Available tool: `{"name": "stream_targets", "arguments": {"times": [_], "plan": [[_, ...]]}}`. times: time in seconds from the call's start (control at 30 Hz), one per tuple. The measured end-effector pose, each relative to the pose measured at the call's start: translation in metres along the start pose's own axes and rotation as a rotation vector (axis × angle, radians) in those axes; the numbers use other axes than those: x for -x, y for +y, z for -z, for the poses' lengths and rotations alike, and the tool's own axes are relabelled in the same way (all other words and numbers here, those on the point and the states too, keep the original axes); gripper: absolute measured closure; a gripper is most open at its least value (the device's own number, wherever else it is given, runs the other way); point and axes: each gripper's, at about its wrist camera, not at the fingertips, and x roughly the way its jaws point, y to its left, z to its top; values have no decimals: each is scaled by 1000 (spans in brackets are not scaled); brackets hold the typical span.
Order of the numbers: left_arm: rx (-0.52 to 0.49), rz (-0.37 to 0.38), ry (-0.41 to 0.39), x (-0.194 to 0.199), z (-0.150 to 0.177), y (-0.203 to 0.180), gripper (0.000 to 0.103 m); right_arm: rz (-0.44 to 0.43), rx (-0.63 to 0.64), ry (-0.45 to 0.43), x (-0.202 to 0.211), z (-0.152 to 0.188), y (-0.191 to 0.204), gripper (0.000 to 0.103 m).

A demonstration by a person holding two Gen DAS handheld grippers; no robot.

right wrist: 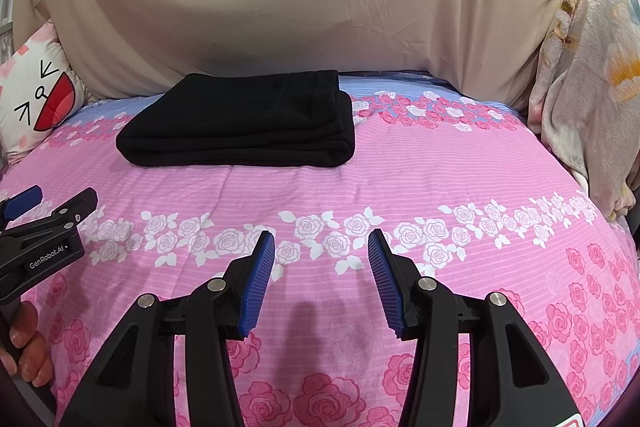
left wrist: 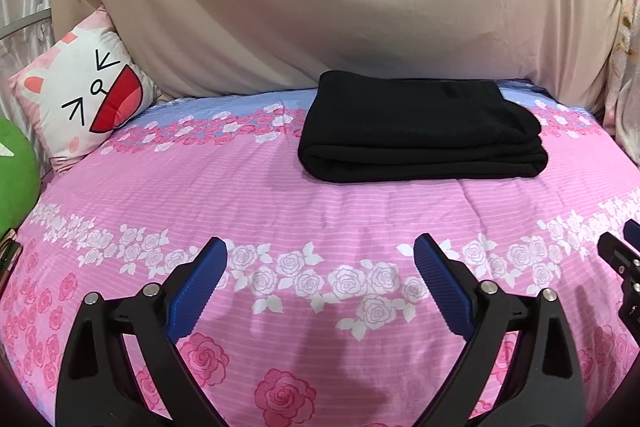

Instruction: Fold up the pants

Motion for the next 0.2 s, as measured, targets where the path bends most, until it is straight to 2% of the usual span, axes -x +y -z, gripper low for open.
{"name": "stream_targets", "arguments": {"times": [0.2], "plan": [[7, 5, 8, -2, 0, 3, 11, 7, 2, -6, 0, 0, -1, 53]]}}
